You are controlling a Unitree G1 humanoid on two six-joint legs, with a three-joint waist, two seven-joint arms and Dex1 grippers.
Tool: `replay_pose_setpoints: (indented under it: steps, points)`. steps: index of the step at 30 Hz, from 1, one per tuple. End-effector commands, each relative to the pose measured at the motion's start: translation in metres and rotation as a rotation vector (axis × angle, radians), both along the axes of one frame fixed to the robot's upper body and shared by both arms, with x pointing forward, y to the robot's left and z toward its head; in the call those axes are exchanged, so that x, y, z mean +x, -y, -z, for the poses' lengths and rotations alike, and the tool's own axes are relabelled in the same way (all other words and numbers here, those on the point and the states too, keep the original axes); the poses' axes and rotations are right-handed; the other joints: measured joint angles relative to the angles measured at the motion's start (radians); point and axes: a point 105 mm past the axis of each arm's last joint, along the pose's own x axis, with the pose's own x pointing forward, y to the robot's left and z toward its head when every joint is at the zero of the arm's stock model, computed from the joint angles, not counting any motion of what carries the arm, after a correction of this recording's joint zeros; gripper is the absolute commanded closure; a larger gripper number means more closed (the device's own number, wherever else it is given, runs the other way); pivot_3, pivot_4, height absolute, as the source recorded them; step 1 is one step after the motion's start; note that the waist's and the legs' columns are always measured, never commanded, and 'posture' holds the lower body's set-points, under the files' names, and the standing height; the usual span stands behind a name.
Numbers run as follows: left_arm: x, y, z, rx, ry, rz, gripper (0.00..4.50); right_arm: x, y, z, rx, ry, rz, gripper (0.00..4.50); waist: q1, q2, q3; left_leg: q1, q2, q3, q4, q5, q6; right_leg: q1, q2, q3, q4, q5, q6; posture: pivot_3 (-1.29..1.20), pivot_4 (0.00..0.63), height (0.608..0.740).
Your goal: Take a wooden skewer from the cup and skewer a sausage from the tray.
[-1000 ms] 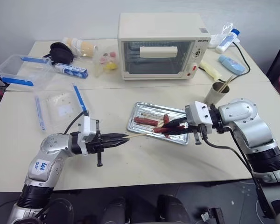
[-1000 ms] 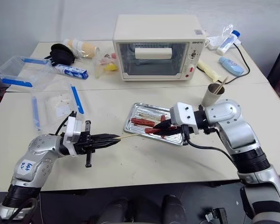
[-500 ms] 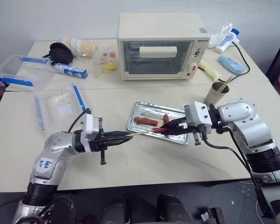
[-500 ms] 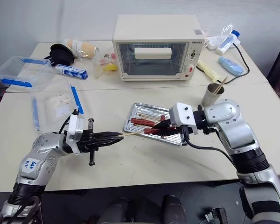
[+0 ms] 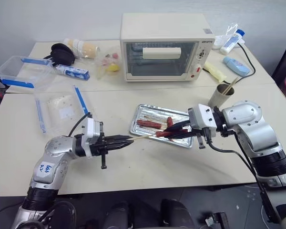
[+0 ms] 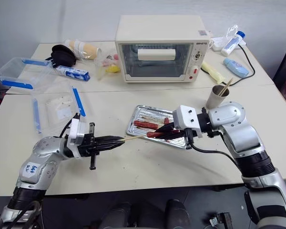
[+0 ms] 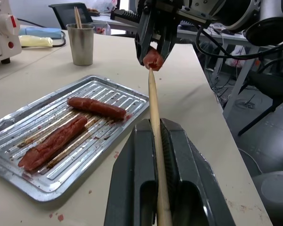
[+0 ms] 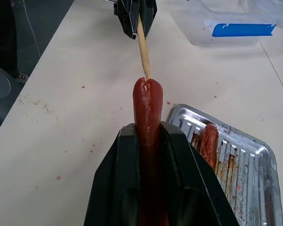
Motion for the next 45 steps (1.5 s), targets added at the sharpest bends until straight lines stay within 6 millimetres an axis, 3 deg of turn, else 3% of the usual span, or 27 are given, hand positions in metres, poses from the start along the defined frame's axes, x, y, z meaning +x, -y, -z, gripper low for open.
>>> replay_pose_setpoints:
  steps: [1,20,27,37,45]
  points:
    - [-0.002,-0.001,-0.004,0.005,0.035,0.0,4.5,-0.003,0.002,-0.012,0.017,0.053,-0.013,4.0,0.0,0.0,0.0,0.0,0.0,0.0,0.0,0.0,0.0,0.0,0.0,0.0,0.0,0.0,0.0,0.0,0.15,0.74]
    - [0.002,0.02,-0.005,-0.024,0.043,0.073,4.5,-0.004,-0.01,-0.011,0.017,0.047,-0.046,4.0,0.0,0.0,0.0,0.0,0.0,0.0,0.0,0.0,0.0,0.0,0.0,0.0,0.0,0.0,0.0,0.0,0.15,0.74]
    - [0.002,0.038,-0.006,-0.021,0.053,0.143,4.5,-0.006,-0.015,-0.01,-0.008,0.05,-0.088,4.0,0.0,0.0,0.0,0.0,0.0,0.0,0.001,0.0,0.0,0.0,0.001,0.0,0.0,0.0,0.0,0.0,0.15,0.74]
    - [0.007,0.063,-0.012,-0.009,0.081,0.222,4.5,-0.011,-0.039,-0.014,-0.01,0.054,-0.139,4.0,0.001,0.0,0.0,0.0,0.0,0.0,0.001,0.001,0.0,0.0,0.001,0.0,0.001,0.0,0.0,0.0,0.15,0.74]
    - [0.008,0.074,-0.016,-0.03,0.093,0.236,4.5,-0.014,-0.044,-0.014,-0.002,0.041,-0.156,4.0,0.0,0.0,0.0,0.0,0.0,0.0,0.001,0.001,0.0,0.0,0.001,0.0,0.001,0.0,0.0,0.0,0.15,0.74]
